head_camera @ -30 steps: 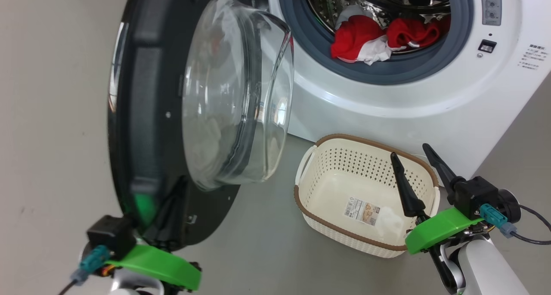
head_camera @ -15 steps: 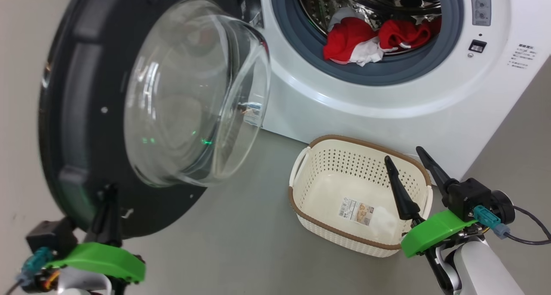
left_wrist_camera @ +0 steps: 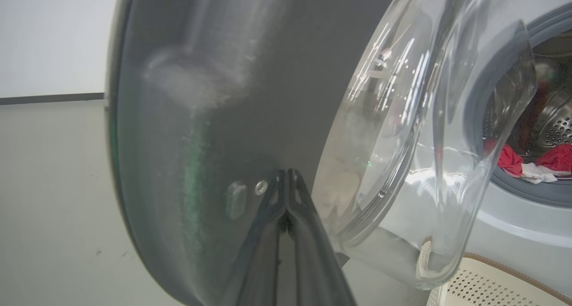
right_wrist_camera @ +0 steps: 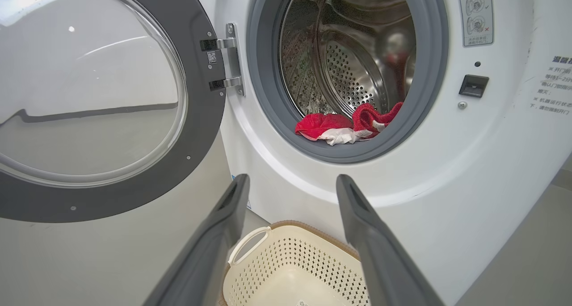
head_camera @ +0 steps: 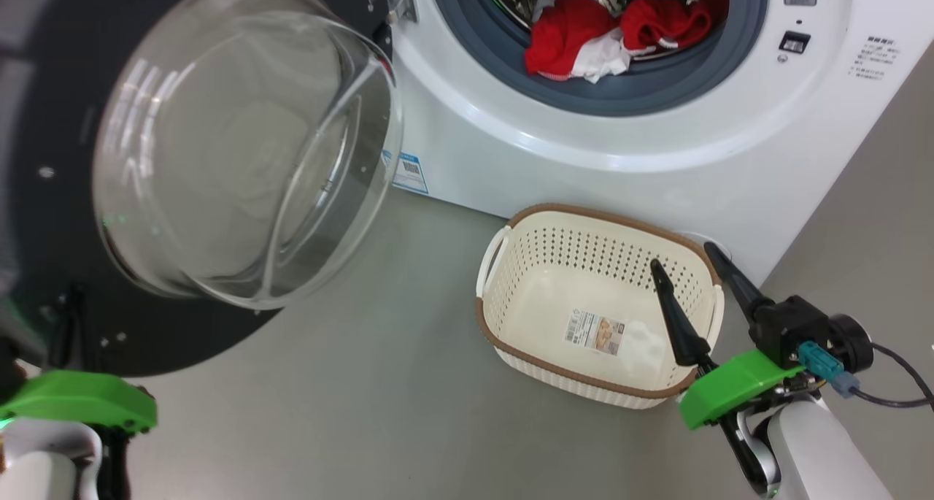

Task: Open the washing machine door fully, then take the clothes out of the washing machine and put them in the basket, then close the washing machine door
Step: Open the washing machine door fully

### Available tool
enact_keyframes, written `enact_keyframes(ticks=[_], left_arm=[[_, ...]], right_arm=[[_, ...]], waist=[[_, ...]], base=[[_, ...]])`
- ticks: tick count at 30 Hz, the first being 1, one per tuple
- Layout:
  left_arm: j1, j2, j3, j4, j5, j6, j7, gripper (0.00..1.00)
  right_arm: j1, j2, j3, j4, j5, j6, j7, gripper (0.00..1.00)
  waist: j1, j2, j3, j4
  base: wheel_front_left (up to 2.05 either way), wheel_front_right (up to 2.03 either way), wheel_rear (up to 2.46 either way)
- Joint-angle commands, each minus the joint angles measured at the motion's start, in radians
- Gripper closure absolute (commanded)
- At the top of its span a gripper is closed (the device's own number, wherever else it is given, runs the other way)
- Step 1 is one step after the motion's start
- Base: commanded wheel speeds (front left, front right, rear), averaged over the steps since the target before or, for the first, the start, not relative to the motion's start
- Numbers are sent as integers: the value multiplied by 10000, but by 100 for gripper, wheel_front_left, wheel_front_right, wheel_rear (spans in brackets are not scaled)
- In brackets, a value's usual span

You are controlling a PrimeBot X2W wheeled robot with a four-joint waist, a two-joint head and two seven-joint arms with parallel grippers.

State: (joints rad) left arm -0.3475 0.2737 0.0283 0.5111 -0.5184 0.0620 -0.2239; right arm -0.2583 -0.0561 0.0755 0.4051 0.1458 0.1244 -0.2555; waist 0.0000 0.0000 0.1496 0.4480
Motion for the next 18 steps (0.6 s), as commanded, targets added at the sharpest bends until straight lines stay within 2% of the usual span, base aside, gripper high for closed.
enact_keyframes(ticks=[1, 9, 18], left_arm=[[-586, 646, 574, 98, -80, 53, -174, 100], [-1300, 1049, 1125, 1092, 138, 121, -363, 100], [-1763, 1121, 2063, 1422, 451, -137, -376, 100]], right_arm=[[-421, 59, 231, -198, -229, 63, -63, 0], [-658, 59, 301, -130, -446, 63, -63, 0], [-844, 59, 263, -62, -658, 63, -63, 0]], waist=[[0, 0, 168, -83], [0, 0, 529, -191], [0, 0, 897, -239]], base=[[0, 0, 0], [0, 0, 0], [0, 0, 0]])
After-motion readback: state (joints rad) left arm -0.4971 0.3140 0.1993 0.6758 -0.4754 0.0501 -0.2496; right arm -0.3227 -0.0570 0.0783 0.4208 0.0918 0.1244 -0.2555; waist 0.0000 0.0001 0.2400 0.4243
